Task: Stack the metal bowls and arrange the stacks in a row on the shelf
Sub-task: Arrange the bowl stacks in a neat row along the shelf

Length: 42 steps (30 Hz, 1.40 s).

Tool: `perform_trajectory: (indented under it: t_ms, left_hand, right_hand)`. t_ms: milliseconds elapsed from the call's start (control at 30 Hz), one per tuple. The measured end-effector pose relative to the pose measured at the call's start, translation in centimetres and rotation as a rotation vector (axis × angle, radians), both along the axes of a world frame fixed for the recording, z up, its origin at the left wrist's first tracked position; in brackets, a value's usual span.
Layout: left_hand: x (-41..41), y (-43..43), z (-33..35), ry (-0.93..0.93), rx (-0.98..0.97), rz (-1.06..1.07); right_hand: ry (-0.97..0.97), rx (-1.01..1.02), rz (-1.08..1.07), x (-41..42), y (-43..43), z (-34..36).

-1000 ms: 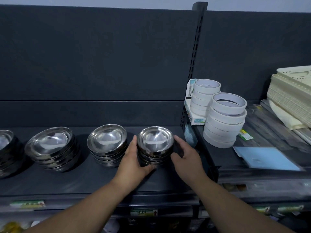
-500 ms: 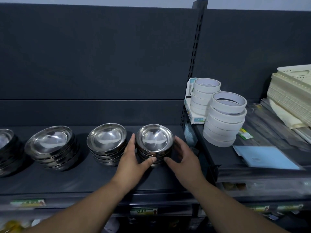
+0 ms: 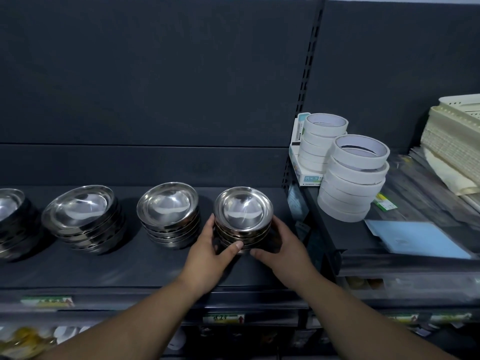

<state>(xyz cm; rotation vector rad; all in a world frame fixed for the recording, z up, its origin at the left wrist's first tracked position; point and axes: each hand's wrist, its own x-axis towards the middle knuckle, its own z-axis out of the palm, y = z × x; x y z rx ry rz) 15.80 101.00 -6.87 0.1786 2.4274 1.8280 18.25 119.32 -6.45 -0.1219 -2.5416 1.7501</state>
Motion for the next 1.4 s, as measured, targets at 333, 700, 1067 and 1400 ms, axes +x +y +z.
perform_trajectory:
  t_ms: [333, 700, 1067, 1400]
  left_hand:
    - [1.4, -1.0, 0.0, 0.026, -0.022, -0.052]
    - [1.7, -0.9, 2.2, 0.019, 0.076, -0.043]
    - [1.9, -0.9, 2.6, 0.035, 0.033, -0.025]
    - [1.9, -1.3, 2.6, 0.065, -0.041, -0.009]
  right_hand:
    - [0.041, -0.044, -0.062, 2.6, -0.3, -1.2]
    - [0.073, -0.071, -0.026, 1.7, -0.1, 1.9]
    - [0.059, -0.063, -0.04, 1.8, -0.1, 1.9]
    - [0.035, -0.032, -0.087, 2.2, -0.5, 3.2]
